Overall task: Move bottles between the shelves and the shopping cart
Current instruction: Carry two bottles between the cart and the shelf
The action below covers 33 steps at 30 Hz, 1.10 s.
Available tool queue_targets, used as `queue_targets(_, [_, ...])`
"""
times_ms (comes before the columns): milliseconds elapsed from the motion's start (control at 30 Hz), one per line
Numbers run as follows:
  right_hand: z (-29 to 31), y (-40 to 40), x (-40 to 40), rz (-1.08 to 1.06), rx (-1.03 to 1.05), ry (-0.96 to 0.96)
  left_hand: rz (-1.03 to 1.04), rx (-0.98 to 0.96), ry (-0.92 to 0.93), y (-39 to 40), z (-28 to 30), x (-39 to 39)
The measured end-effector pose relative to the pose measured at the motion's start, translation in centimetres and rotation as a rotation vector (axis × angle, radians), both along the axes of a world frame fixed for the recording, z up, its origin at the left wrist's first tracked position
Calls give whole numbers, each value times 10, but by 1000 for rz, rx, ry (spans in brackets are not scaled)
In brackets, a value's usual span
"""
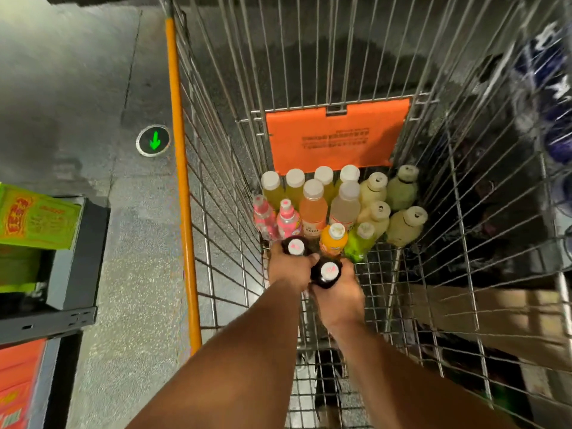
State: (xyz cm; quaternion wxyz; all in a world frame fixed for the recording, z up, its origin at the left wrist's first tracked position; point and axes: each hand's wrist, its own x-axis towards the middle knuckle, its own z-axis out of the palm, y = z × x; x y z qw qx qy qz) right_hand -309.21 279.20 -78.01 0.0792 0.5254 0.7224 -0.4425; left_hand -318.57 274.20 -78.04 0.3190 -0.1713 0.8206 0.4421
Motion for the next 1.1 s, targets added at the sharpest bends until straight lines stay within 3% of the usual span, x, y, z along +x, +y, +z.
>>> queue_targets(233, [18,13,9,-29,15,78,-51,-60,17,5,20,6])
queue_targets(433, [95,9,26,-186,136,205,-185,19,67,4,94,3])
queue_targets(600, [184,-17,38,-330,309,264,-440,149,88,-7,187,-15])
queue_targets(767, [297,-67,53,-497,438,307,-669,220,299,-37,306,-14])
queue_targets(1100, [524,-153,141,-761,715,366,-1019,444,605,-91,521,66])
